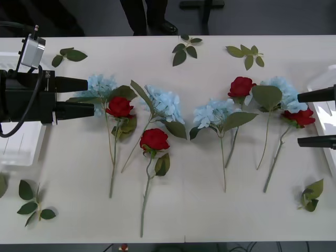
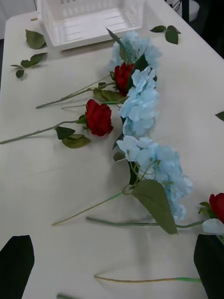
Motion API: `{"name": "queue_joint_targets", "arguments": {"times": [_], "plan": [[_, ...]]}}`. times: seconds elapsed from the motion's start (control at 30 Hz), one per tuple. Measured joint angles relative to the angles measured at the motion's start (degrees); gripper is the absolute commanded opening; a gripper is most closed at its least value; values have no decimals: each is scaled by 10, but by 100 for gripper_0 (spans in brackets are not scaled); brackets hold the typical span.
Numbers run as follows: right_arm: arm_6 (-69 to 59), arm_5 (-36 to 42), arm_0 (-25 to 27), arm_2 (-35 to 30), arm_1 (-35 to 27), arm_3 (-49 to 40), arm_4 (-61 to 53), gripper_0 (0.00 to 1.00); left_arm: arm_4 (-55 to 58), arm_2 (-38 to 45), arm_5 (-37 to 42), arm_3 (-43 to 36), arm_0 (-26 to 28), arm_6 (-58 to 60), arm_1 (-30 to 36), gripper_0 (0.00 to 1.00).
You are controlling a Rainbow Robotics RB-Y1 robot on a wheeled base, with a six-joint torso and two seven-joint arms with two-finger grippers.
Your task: Place the red flowers into the right box and the blue flowers into the left box. If a person shows an open palm, hand one flower to the person first, then continue sorting.
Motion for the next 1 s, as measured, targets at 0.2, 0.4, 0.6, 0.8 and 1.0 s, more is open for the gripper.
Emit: {"name": "queue_joint_targets", "arguments": {"times": [0.2, 0.4, 0.6, 0.8, 1.0], "plan": [[0, -2, 12, 17, 0, 0, 0, 100, 0, 0, 0, 1, 0, 0, 0, 100], [0, -11, 12, 20, -6, 0, 4, 100, -13, 0, 4, 11, 7, 0, -18, 100], [-55, -10, 12, 21, -51, 0, 57, 100, -77, 4, 6, 11, -14, 98, -18, 100], [-429, -11, 12, 52, -96, -5, 145, 100, -203, 19, -25, 11, -17, 219, -18, 100], [-576, -26, 12, 90, -103, -8, 250, 100, -341, 19, -73, 7, 20, 322, -30, 100]]}}
